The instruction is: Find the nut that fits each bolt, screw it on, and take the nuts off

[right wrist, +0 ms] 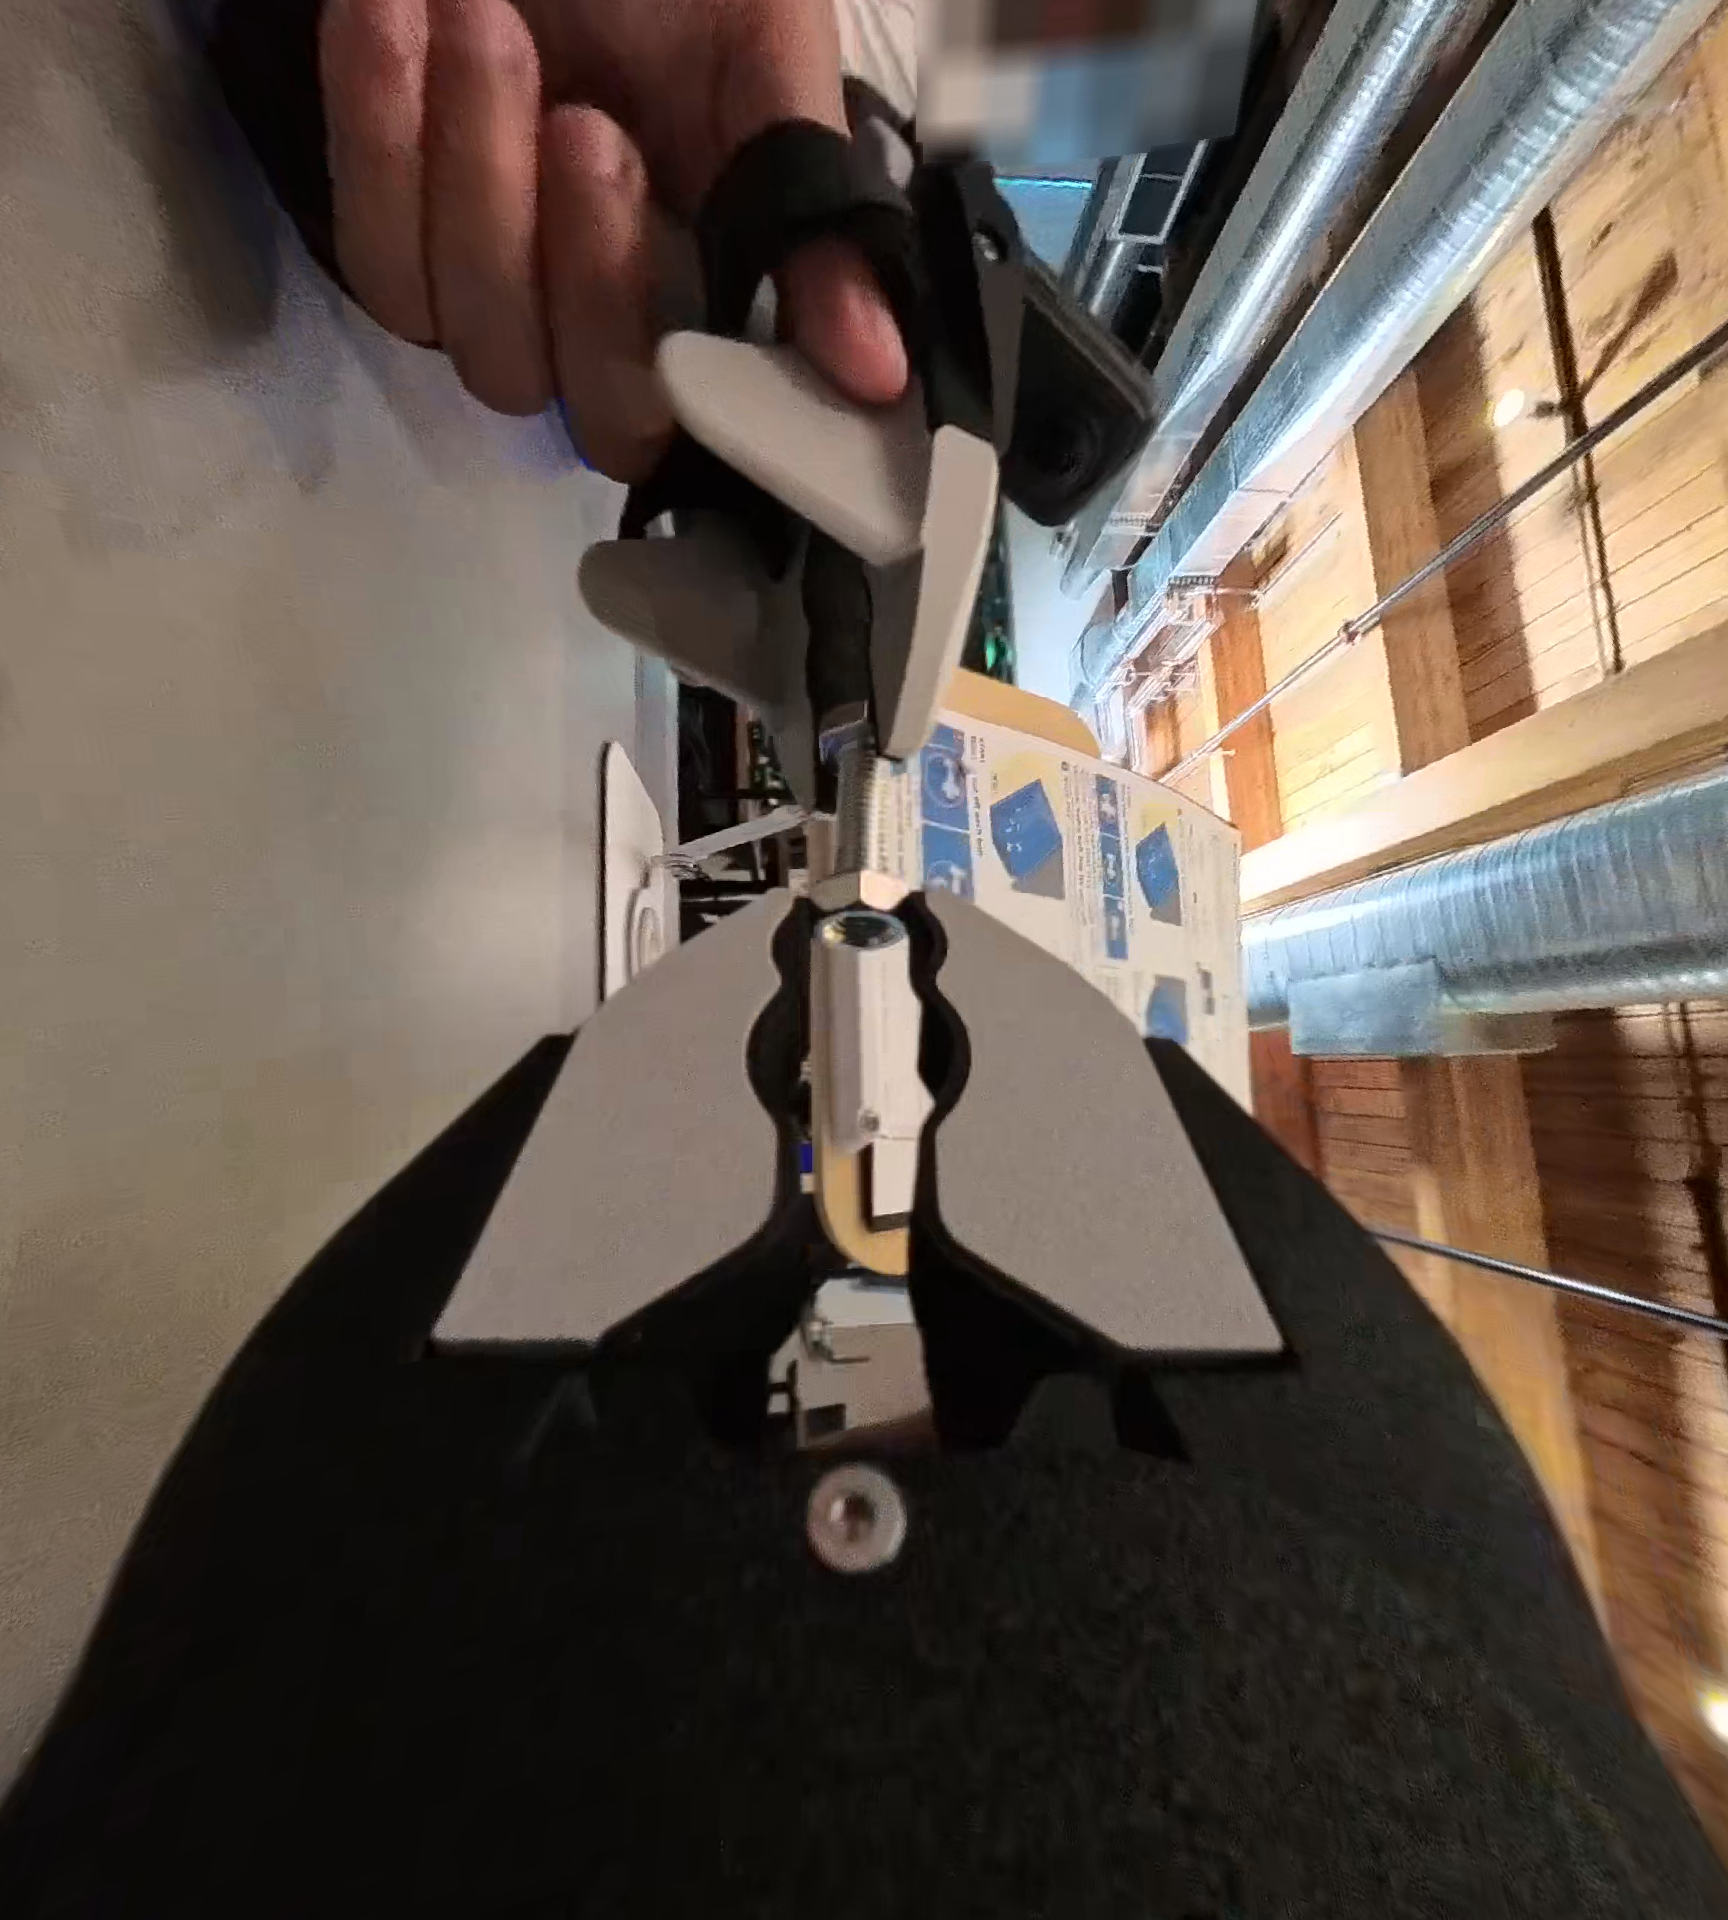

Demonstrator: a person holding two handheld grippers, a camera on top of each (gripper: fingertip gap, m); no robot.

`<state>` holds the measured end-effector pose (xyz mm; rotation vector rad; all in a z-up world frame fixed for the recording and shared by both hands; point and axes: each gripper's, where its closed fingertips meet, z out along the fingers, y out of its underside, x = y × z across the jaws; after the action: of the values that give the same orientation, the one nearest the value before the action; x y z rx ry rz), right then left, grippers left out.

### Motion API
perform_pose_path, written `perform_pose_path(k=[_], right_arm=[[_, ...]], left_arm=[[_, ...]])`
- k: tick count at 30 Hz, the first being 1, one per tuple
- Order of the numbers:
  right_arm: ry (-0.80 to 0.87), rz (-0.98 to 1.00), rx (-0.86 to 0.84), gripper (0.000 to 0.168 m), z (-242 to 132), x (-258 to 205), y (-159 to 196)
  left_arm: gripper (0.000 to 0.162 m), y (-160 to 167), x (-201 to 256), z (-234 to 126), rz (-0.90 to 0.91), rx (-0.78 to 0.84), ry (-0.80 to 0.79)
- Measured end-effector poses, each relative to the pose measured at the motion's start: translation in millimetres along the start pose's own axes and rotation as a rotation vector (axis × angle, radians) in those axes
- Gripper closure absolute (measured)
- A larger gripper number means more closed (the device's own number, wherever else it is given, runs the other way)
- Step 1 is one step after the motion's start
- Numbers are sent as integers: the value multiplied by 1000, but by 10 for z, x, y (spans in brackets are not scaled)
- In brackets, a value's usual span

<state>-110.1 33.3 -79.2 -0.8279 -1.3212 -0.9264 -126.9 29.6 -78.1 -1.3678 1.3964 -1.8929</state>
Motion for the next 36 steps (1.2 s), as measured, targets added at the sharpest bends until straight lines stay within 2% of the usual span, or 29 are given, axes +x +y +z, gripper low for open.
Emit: perform_pose_path(k=[3,4,5,7,8,11,13,15,17,19,22,24,25,28,29,31,36], right_arm=[[-38,158,24,151,15,-34,9],[-72,264,48,147,4,-49,-9],[-127,388,82,136,-13,-73,-43],[-194,726,177,123,-47,37,-96],[-233,928,207,124,-42,120,-75],[-446,1569,245,127,59,214,-7],[-642,1963,208,119,159,120,-8],[-827,2276,276,123,180,114,-88],[-843,2502,326,133,211,136,-27],[-904,2616,374,133,205,127,-40],[-949,2635,362,136,209,59,-79],[-884,2672,406,151,224,119,-4],[-849,2672,428,164,220,151,44],[-944,2611,429,168,164,144,-18],[-930,2617,406,167,174,122,-6],[-925,2631,355,136,196,61,15],[-986,2685,413,127,179,63,-34]], left_arm=[[145,0,-25,-11,3,4,-14],[144,-14,-23,-24,12,12,-17],[145,-41,-24,-42,22,27,-22],[145,-111,-32,-97,36,67,-33],[145,-142,-39,-127,45,86,-39],[145,-194,-61,-191,70,120,-61],[145,-232,-68,-214,92,144,-76],[144,-252,-63,-222,105,158,-81],[145,-243,-63,-214,112,152,-84],[145,-230,-63,-195,120,142,-88],[145,-201,-74,-164,122,122,-90],[145,-149,-80,-134,126,91,-91],[145,-131,-77,-121,130,79,-92],[145,-119,-90,-99,140,69,-107],[145,-117,-90,-97,141,70,-107],[145,-129,-85,-105,142,77,-105],[145,-172,-103,-165,144,103,-119]])
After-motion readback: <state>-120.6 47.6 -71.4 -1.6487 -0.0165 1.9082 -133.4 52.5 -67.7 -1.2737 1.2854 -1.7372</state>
